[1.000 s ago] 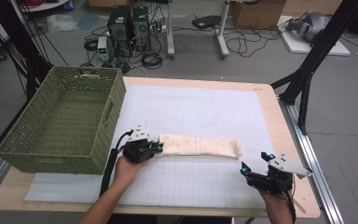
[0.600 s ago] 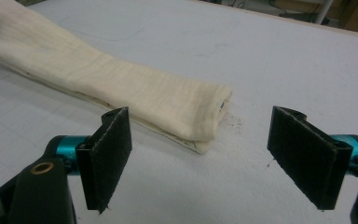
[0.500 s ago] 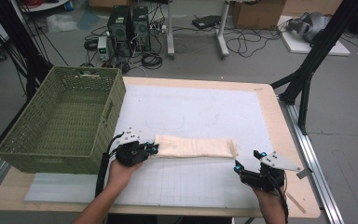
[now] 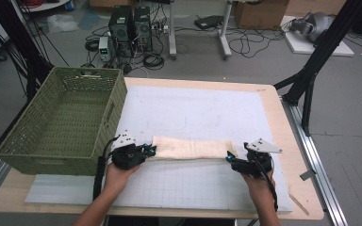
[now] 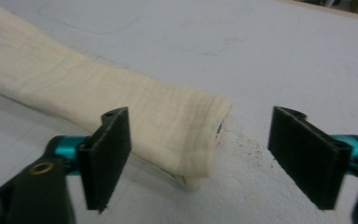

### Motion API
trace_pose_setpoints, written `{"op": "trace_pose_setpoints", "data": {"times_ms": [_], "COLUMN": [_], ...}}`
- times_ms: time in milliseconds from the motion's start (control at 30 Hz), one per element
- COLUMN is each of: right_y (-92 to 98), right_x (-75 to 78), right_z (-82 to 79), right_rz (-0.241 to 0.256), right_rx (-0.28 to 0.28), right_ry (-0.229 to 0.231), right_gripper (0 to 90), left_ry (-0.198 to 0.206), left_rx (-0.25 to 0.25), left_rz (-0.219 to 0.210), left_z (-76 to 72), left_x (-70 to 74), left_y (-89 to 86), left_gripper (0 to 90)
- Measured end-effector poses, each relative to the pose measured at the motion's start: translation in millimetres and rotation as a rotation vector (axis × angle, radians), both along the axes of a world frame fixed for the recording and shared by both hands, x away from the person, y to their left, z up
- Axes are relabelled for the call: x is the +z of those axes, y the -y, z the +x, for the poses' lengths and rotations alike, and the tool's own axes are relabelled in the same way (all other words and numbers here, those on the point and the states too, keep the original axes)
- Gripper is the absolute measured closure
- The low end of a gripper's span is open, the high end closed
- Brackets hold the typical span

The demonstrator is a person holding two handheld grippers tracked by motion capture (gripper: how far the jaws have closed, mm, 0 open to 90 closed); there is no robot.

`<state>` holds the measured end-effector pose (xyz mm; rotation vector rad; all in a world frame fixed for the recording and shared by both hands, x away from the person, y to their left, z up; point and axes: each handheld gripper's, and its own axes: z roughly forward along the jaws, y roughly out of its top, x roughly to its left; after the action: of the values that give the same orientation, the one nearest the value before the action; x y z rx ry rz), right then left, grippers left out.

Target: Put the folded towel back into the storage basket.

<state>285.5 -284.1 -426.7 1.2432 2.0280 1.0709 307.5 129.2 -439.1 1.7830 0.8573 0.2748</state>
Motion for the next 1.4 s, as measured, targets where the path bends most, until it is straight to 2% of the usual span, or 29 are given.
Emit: {"op": "trace_pose_setpoints", "data": {"times_ms": [167, 233, 367, 433, 600, 667, 700, 733, 767, 833, 900, 933, 967, 1233, 1400], "right_y": [0.4, -0.1, -3.5, -5.5, -6.4, -6.5, -6.0, -6.0, -4.4, -4.4, -7.2, -7.2, -9.2, -9.3, -7.2], "right_x": [-9.0, -10.4, -13.5, -17.0, -21.9, -22.3, -22.5, -22.5, -22.5, -22.2, -21.8, -21.8, -20.6, -19.2, -17.5], "right_z": [4.8, 6.4, 9.3, 10.5, 12.0, 11.7, 11.7, 11.7, 11.9, 11.9, 10.9, 10.9, 10.4, 10.2, 9.1], "right_rz": [-0.011, 0.001, -0.018, -0.034, -0.035, 0.000, 0.030, 0.030, 0.068, 0.072, 0.065, 0.065, 0.043, 0.038, 0.032], "right_rx": [-0.011, -0.014, -0.001, 0.003, 0.027, 0.025, 0.021, 0.021, 0.014, 0.015, 0.042, 0.042, 0.044, 0.050, 0.059], "right_ry": [-0.035, -0.043, -0.050, -0.079, -0.104, -0.135, -0.157, -0.157, -0.187, -0.195, -0.193, -0.193, -0.190, -0.188, -0.161], "right_gripper": [33.4, 35.3, 37.8, 40.9, 48.0, 59.1, 61.7, 61.7, 65.6, 68.0, 77.6, 77.6, 78.6, 80.2, 80.4], "left_ry": [-0.007, -0.005, -0.002, -0.002, 0.006, 0.038, 0.039, 0.039, 0.038, 0.036, 0.038, 0.036, 0.035, 0.037, 0.044], "left_rx": [0.000, 0.001, 0.001, 0.001, -0.002, -0.008, -0.011, -0.011, -0.011, -0.010, -0.010, -0.009, -0.009, -0.009, -0.009], "left_rz": [0.007, 0.010, 0.015, 0.016, 0.031, 0.062, 0.067, 0.067, 0.067, 0.064, 0.066, 0.064, 0.061, 0.058, 0.041], "left_z": [-0.3, -0.4, -0.4, -0.6, -1.8, -4.0, -4.1, -4.1, -4.1, -4.3, -4.1, -4.1, -4.0, -3.7, -4.1], "left_x": [-1.8, -2.0, -2.1, -1.8, -2.3, -2.3, -2.4, -2.4, -2.5, -2.6, -2.7, -2.7, -2.9, -2.3, 0.0], "left_y": [-2.6, -2.2, -2.3, -2.3, -1.7, 0.9, 1.1, 1.1, 1.0, 0.6, -0.3, -0.5, -0.7, -3.2, -4.5], "left_gripper": [83.1, 83.1, 83.0, 83.0, 83.0, 83.2, 83.2, 83.2, 83.2, 83.2, 83.1, 83.1, 83.2, 83.2, 83.2]}}
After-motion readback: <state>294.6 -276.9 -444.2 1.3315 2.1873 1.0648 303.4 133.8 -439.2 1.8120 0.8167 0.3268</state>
